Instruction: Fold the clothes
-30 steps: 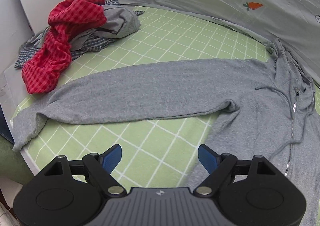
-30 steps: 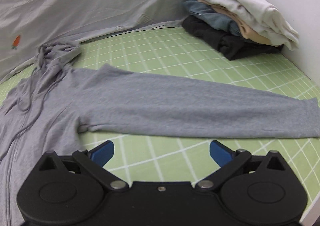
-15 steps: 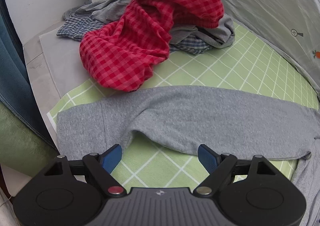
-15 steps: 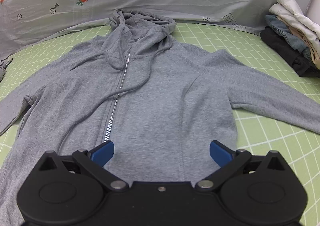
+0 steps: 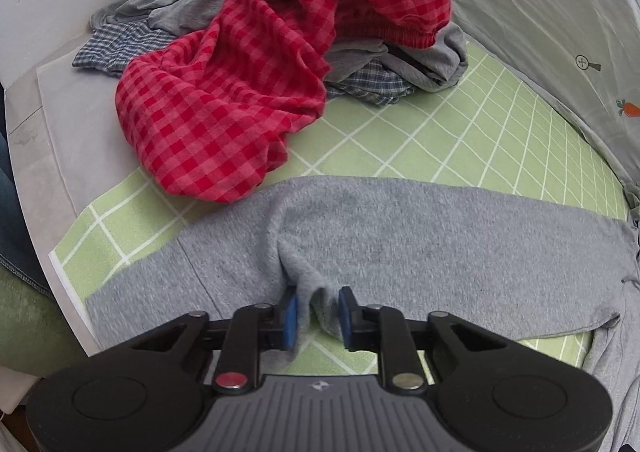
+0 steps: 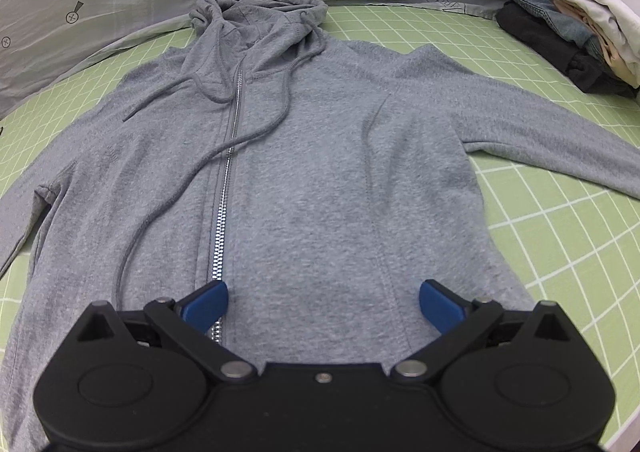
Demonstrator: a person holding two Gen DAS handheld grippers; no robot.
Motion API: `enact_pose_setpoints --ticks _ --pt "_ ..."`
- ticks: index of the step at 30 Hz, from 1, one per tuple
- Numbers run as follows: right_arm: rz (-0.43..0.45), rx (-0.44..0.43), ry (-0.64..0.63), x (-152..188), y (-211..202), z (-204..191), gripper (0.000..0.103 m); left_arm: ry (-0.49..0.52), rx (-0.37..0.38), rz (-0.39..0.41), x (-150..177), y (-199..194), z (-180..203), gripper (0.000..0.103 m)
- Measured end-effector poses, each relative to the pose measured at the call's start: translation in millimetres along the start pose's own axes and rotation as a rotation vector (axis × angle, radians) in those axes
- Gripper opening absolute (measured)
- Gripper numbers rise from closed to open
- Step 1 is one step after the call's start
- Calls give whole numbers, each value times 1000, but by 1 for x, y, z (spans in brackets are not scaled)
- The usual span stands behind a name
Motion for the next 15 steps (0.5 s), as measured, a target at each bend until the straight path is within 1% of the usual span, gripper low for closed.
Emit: enact_pose_setpoints --ticks 4,7,11,15 --pt "-22 -15 -4 -1 -1 2 103 38 30 46 -4 -11 26 7" --pt "-31 -37 16 -4 -4 8 103 98 91 77 -5 -23 59 7" --pt "-1 -67 72 -8 -16 27 103 226 206 126 0 -46 123 7" --pt "35 -80 112 -11 -28 50 103 383 360 155 21 -73 200 7"
Point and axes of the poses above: each gripper's, at about its wrist camera, not at the fingertips, and y roughly the way its jaws point, z to its right, x to its underside, the point moved 3 cm from there along y, roughly the way its jaws point, and after that the axes turned 5 degrees about -x, right-handed, at the moved point
